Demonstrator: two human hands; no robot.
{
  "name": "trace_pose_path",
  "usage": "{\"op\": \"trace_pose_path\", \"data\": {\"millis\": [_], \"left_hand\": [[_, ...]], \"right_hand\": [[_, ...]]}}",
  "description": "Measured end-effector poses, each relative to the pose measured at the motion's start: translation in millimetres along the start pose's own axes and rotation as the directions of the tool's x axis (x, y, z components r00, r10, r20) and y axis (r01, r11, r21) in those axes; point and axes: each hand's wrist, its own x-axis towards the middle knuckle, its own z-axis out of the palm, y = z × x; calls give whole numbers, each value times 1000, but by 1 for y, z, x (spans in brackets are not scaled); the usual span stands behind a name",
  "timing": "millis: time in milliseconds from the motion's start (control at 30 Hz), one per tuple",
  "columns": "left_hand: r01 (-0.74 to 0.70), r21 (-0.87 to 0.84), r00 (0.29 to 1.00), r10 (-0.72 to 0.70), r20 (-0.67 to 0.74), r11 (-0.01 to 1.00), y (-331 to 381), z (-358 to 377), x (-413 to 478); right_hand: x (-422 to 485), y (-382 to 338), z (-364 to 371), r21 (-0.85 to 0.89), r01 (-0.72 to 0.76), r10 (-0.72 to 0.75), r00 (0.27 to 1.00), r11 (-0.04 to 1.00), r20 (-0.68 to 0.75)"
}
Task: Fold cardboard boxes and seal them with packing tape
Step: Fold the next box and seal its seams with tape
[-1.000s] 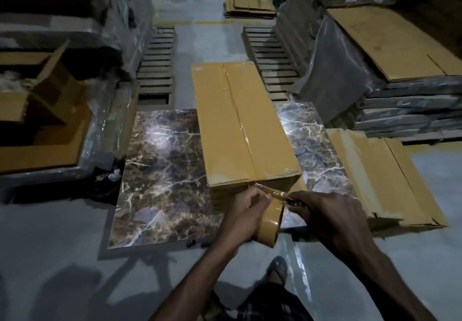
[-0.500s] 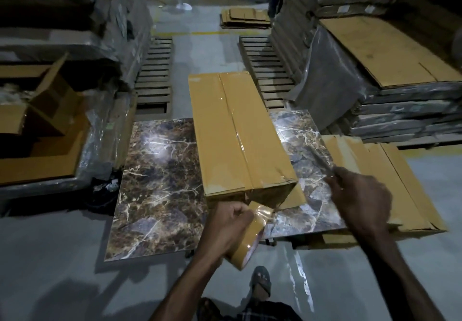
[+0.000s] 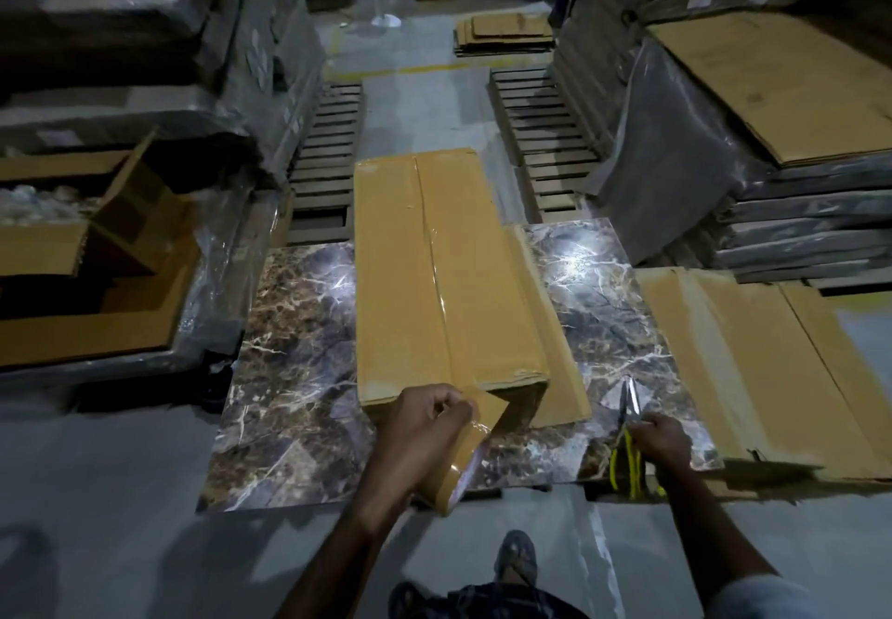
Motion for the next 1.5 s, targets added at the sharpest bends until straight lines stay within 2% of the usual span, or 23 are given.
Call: {"op": "trace_pose_path", "data": {"millis": [133, 200, 300, 367, 400, 467, 567, 600, 667, 767, 933, 1033, 1133, 1267, 1367, 1433, 1500], "left_hand": [[3, -27, 1000, -3, 0, 1000, 4, 10, 7], [8, -70, 1000, -9, -4, 997, 7, 16, 10], [6, -61, 1000, -6, -10, 998, 11, 23, 14], [24, -29, 1000, -24, 1, 999, 14, 26, 17], [33, -15, 999, -33, 12, 999, 14, 26, 19], [26, 39, 999, -27, 25, 999, 14, 28, 21], [16, 106, 999, -13, -32, 994, 16, 29, 23], [25, 122, 998, -18, -52, 992, 20, 29, 22], [29, 137, 997, -19, -75, 990, 27, 27, 20], [-5, 188, 999, 14, -50, 982, 30, 23, 18], [-32, 240, 999, 37, -16, 970, 26, 18, 13], [-85, 308, 996, 89, 0, 948, 19, 13, 11], [-150, 338, 988, 153, 15, 929, 9, 7, 9], [-212, 362, 974, 226, 2, 908, -2, 2, 3], [-293, 373, 943, 331, -41, 880, -12, 0, -2], [-332, 371, 925, 377, -53, 867, -19, 0, -5], [-305, 354, 934, 350, -70, 884, -23, -7, -5]], "right_hand": [[27, -2, -2, 22, 14, -14, 1000, 1000, -26], [31, -10, -7, 41, 53, -48, 993, 998, -108], [12, -42, -18, 182, 241, -176, 932, 953, -318], [-24, -75, -30, 329, 410, -299, 892, 851, -339], [-45, -90, -36, 403, 452, -365, 889, 796, -277], [-92, -116, -46, 514, 456, -508, 860, 726, -46], [-138, -141, -48, 476, 452, -629, 706, 754, 326], [-144, -147, -47, 450, 462, -636, 658, 764, 403], [-146, -155, -45, 410, 466, -619, 622, 784, 480], [-150, -162, -40, 385, 483, -618, 623, 786, 480], [-168, -162, -20, 394, 536, -662, 659, 746, 357], [-180, -160, -11, 364, 579, -680, 671, 730, 297], [-185, -155, 0, 405, 571, -686, 688, 714, 238], [-189, -149, 12, 481, 417, -583, 766, 771, 270], [-194, -151, 14, 595, 254, -501, 813, 762, 296], [-196, -154, 11, 615, 188, -460, 828, 766, 320], [-197, -156, 8, 615, 145, -443, 819, 775, 366]]}}
